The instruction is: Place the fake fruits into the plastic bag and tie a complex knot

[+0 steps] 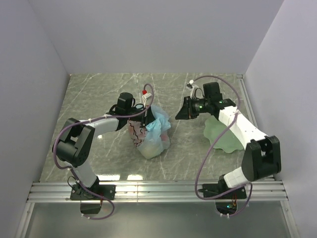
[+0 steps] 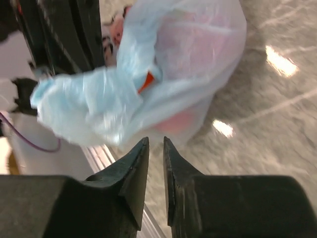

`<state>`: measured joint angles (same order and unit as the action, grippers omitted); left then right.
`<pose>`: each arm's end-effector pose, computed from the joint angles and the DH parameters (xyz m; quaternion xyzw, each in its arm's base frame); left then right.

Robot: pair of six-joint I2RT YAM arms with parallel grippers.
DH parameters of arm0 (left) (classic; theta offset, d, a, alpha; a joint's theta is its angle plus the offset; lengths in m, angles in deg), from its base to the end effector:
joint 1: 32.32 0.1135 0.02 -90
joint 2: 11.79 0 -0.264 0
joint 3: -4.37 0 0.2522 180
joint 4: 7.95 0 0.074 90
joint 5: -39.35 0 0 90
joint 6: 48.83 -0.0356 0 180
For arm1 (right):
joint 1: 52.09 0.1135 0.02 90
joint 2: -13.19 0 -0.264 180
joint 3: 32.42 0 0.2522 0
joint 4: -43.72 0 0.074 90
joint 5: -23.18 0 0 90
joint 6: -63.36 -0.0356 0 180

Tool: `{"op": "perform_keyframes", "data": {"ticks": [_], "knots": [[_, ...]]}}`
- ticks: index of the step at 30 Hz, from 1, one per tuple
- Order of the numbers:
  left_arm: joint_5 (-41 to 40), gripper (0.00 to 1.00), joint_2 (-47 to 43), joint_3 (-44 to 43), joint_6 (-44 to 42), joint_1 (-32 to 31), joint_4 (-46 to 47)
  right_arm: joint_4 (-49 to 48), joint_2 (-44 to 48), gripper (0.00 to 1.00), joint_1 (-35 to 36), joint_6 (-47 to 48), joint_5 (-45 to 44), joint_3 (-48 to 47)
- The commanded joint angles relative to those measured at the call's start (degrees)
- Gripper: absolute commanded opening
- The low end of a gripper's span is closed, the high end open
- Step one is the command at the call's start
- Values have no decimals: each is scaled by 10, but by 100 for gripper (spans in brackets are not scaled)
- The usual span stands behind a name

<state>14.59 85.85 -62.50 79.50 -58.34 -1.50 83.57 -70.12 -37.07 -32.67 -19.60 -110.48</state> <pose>0.3029 -0.1838 0.2095 0.2148 0.7349 -0.6266 0.1454 0.2923 0.1055 0.2831 -0.2188 0.8323 0.4278 0.2764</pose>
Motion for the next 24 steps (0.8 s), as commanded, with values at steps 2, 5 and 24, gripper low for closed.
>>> {"op": "perform_keyframes", "data": {"ticks": [2,5,24], "knots": [[16,0,5,-13,-11,-2,11,-98,-55,32,27,-82,39,-20],[12,1,6,-14,1,-2,25,-101,-63,45,54,-72,61,-8],[15,1,61,38,261,-18,375,-289,-147,68,152,-236,76,-11]]}}
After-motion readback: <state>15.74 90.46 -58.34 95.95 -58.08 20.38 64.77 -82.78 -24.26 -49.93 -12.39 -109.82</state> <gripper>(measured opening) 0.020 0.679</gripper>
